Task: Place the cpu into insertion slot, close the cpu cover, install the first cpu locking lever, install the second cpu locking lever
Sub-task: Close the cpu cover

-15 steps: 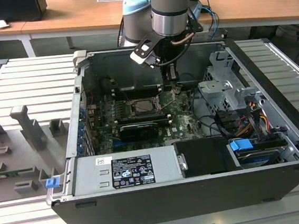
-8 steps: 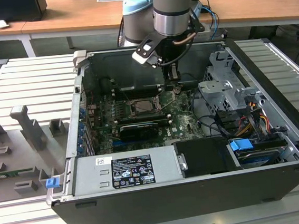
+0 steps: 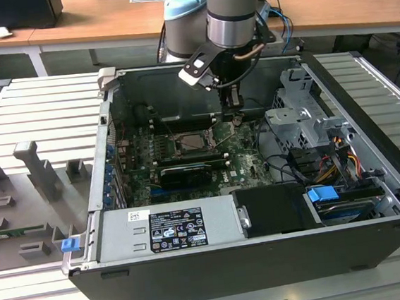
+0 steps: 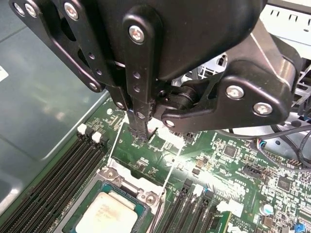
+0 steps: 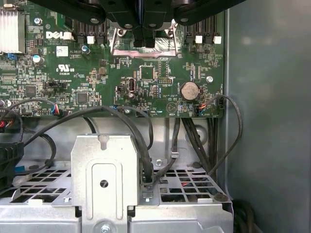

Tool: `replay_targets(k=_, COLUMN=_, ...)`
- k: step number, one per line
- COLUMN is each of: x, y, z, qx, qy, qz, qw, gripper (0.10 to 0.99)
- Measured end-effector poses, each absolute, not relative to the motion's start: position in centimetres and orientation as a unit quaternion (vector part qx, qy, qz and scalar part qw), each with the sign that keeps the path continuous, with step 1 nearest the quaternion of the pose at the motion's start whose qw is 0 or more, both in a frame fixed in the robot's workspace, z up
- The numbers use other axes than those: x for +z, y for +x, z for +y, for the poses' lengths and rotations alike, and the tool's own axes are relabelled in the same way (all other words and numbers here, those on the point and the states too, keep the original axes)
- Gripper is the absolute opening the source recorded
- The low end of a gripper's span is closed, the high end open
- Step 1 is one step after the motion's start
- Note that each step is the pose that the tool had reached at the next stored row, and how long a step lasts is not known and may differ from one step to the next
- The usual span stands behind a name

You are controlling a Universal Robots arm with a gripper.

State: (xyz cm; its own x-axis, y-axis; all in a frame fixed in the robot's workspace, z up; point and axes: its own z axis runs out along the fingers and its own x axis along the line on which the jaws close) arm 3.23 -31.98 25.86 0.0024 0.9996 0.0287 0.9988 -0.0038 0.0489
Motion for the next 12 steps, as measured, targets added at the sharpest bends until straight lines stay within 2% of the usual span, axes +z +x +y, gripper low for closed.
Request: replay_targets(k=12, x=25.6, y=4.5, z=-32.0, qx=0.027, qy=0.705, qz=0.708, qw=0.007, gripper=0.106)
